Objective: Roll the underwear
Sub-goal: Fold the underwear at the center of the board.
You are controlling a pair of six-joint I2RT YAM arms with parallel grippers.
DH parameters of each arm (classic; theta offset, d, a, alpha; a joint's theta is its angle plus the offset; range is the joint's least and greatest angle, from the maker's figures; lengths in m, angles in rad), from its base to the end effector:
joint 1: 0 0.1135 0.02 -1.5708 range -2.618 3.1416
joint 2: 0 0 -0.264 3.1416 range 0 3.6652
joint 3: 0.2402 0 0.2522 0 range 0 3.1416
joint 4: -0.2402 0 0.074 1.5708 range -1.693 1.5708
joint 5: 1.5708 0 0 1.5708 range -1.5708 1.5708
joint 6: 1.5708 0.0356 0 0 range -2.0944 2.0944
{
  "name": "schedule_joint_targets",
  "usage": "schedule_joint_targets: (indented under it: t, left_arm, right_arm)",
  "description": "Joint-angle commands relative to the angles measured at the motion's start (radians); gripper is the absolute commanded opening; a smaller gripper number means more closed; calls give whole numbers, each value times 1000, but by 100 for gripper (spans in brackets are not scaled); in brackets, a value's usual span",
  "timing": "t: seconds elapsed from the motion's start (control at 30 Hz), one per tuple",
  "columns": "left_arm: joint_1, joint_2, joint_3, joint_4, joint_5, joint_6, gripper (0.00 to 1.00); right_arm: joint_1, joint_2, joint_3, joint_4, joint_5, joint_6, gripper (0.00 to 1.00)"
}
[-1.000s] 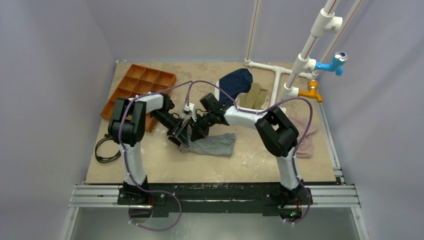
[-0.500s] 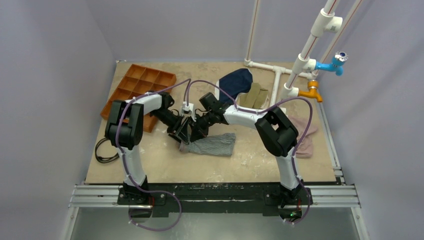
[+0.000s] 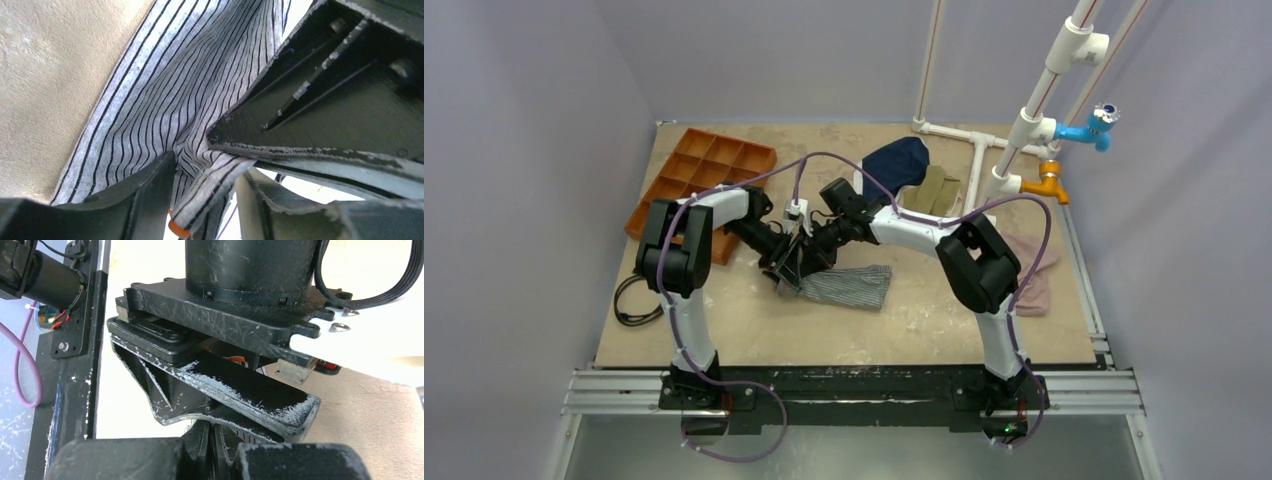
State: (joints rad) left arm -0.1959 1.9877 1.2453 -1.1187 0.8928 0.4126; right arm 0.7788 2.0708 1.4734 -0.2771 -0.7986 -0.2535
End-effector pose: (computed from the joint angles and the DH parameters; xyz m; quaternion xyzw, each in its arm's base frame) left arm 0.3089 -0.0896 0.1412 -0.2078 -0.8702 0.4388 0.0835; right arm 0.2997 0.3316 0.1812 -0.5428 0.6878 0.4345 0.2087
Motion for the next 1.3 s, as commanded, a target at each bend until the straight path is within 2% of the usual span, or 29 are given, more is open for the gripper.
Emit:
schedule_joint_targets:
  t: [0.0, 0.3, 0.33, 0.47, 0.63, 0.8, 0.93, 1.27]
  left_arm:
    - [3, 6, 3, -13, 28, 27, 42]
    - [3, 25, 6, -12, 38, 24, 14]
    - [3, 26, 6, -14, 38, 25, 11]
    - [3, 26, 5, -19, 41, 37, 0]
    - [3, 31, 10, -29, 49, 48, 0]
    - [3, 29, 13, -38, 60, 61, 0]
    - [3, 15, 13, -37, 67, 67, 0]
    - [3, 11, 9, -44, 65, 61, 0]
  right_arm:
    - [-1, -12, 45, 5, -1, 4, 0]
    - [-2, -16, 41, -12, -1, -12, 0]
    - [-3, -20, 41, -16, 1, -16, 3]
    - [-19, -42, 44, -55, 13, -45, 25]
    - [-62, -85, 22, -130, 14, -102, 60]
    - [-96, -138, -37, -170, 24, -157, 75]
    - [-121, -155, -73, -179, 45, -171, 76]
    - [-145, -175, -133, -300, 143, -264, 67]
